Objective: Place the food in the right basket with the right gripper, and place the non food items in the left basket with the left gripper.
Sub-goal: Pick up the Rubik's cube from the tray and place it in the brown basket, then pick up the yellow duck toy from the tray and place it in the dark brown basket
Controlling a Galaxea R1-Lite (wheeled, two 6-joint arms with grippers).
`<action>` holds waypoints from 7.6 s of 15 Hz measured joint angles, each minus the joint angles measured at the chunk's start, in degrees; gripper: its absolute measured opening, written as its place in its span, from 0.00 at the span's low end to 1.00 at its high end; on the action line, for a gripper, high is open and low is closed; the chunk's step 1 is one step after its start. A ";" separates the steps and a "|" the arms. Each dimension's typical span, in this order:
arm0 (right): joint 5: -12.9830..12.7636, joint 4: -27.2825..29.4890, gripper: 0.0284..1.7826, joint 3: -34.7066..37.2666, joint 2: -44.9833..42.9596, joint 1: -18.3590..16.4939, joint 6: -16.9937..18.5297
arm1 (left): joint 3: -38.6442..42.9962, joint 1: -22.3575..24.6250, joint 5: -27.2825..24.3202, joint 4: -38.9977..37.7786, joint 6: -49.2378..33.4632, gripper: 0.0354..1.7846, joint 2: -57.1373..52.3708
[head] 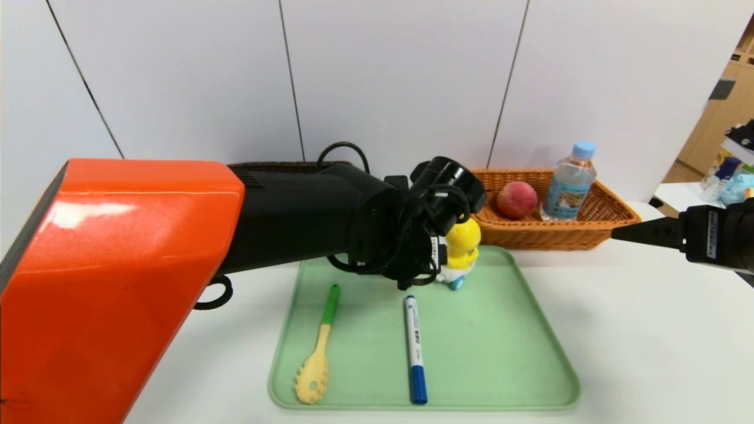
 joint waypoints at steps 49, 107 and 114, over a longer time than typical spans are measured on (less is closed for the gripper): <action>-0.05 -7.38 0.96 5.23 1.32 1.41 -2.26 | 0.50 23.91 -17.64 -5.34 14.41 0.55 -22.41; -1.51 -15.02 0.96 5.92 7.28 2.38 -1.68 | 40.06 1.19 -28.56 -64.23 33.93 0.94 -6.52; -1.49 -15.13 0.96 5.89 8.05 2.38 -1.66 | 35.15 1.90 -28.37 -63.88 35.67 0.94 -1.01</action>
